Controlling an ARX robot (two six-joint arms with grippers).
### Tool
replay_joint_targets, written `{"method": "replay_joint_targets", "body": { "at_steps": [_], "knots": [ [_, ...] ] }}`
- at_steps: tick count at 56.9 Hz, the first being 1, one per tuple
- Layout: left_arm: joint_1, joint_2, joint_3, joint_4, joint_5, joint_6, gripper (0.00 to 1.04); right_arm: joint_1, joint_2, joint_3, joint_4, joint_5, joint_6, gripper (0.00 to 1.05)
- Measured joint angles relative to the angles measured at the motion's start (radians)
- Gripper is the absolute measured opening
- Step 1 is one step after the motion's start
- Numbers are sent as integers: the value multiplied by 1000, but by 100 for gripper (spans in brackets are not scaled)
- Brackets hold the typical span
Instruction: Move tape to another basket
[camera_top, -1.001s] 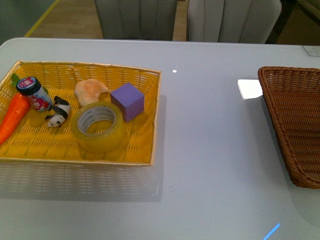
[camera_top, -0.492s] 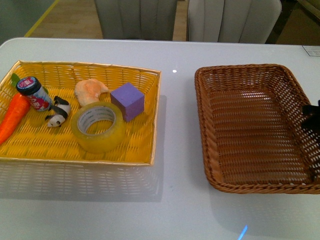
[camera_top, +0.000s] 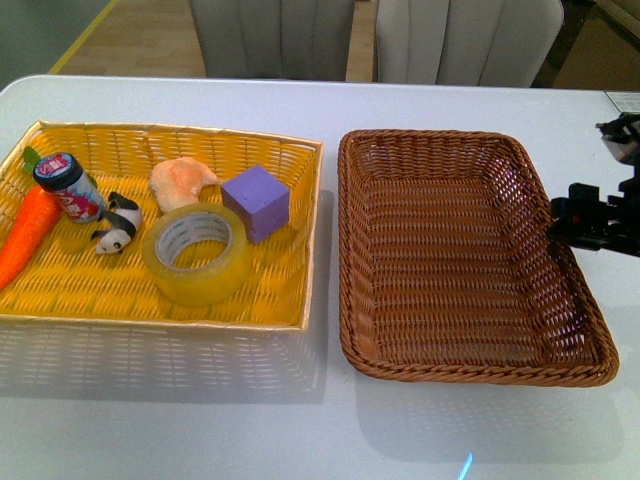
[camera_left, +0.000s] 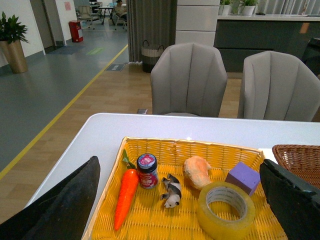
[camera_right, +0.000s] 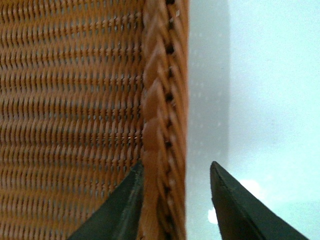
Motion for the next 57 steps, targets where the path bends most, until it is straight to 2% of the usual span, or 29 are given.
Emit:
{"method": "replay_joint_targets", "body": {
  "at_steps": [11, 15, 16, 18, 23, 24, 25, 31, 49, 57],
  "knots": [
    [0, 0, 0, 0, 0, 0, 96, -69, -167, -102, 126, -12, -84, 82],
    [0, 0, 0, 0, 0, 0, 96, -97, -298, -175, 195, -45, -133, 97],
    [0, 0, 0, 0, 0, 0, 96, -105, -335, -197, 208, -60, -137, 97],
    [0, 0, 0, 0, 0, 0, 96, -115, -379, -238, 259, -63, -133, 94],
    [0, 0, 0, 0, 0, 0, 96, -116, -437, -393, 644, -2, -85, 80],
    [0, 0, 0, 0, 0, 0, 96, -116, -439, -401, 664, -1, -82, 79],
    [0, 0, 0, 0, 0, 0, 96, -115, -454, -446, 755, 5, -71, 75],
    [0, 0, 0, 0, 0, 0, 96, -93, -523, -574, 946, 20, -50, 58],
    [0, 0, 0, 0, 0, 0, 96, -36, -769, -803, 938, 74, -41, 3],
    [0, 0, 0, 0, 0, 0, 96, -19, -878, -870, 894, 95, -38, 2]
  ]
}}
